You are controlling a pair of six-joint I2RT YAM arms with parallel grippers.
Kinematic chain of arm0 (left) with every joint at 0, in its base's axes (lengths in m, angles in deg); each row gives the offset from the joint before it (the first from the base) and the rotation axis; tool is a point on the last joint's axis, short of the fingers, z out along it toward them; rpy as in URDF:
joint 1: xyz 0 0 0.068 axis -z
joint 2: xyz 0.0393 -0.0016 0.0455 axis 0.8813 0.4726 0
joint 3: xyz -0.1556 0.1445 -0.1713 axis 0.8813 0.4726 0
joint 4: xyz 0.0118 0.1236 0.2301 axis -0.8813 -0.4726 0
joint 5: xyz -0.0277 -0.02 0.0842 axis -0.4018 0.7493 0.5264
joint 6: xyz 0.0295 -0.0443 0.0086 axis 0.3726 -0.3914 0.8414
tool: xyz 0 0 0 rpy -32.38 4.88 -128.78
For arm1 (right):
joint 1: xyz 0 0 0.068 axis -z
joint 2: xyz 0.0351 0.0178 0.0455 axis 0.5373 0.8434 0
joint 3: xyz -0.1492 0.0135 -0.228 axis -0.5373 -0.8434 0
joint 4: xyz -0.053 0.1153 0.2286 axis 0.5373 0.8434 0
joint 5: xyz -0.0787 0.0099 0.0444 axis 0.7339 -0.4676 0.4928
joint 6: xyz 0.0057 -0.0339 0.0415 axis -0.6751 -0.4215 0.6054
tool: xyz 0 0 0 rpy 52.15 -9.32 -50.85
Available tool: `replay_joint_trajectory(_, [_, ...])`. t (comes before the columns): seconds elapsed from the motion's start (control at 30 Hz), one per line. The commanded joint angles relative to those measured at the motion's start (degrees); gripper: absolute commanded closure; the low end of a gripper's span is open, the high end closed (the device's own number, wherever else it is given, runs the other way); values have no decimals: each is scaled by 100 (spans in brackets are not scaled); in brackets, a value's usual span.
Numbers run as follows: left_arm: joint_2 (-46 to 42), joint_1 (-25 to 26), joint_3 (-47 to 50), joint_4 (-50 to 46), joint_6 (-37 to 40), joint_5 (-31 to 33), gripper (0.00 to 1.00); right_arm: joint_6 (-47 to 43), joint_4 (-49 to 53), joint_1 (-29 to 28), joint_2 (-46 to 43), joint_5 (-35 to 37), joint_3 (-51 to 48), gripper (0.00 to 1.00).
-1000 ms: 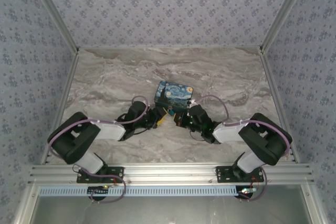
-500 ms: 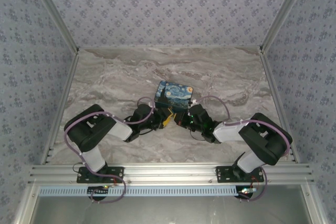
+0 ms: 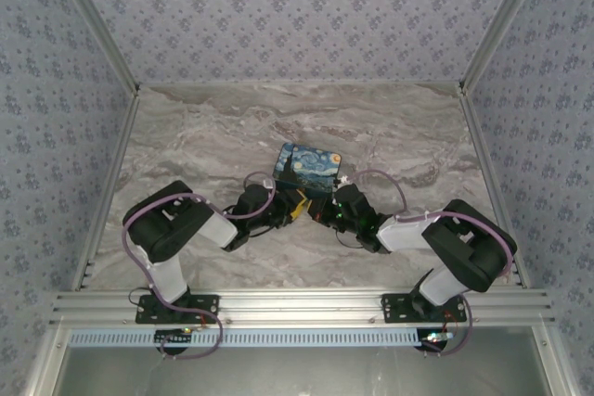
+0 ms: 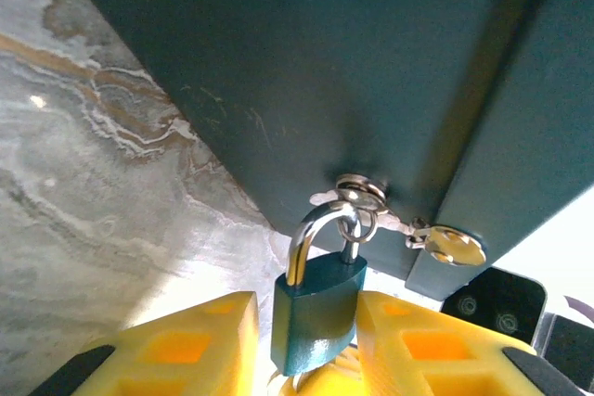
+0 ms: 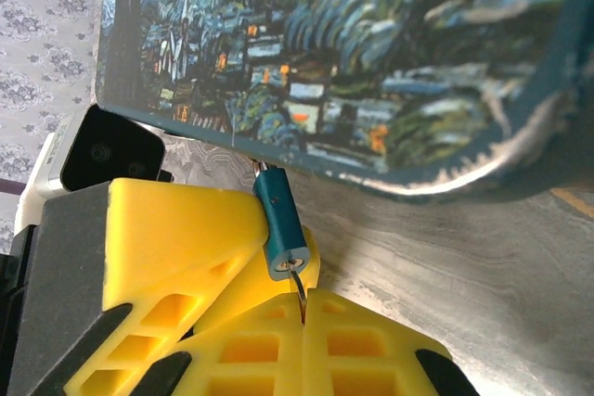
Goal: Unlock a padlock with a key
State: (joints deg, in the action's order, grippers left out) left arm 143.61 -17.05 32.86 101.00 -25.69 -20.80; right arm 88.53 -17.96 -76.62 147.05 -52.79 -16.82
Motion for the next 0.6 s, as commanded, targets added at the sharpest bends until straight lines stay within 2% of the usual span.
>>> replay_joint_trajectory(0.0, [124,35,-142,325,-124,95,67,126,-119,17,-58,-67,124,100])
replay_joint_trajectory(0.23, [126,44,-167,305,-67,132,72,196,-148,8,-57,-67,124,100])
replay_joint_trajectory(0.57, [-44,47,-127,78,68,238,87,195,-199,20,-91,-82,88,100])
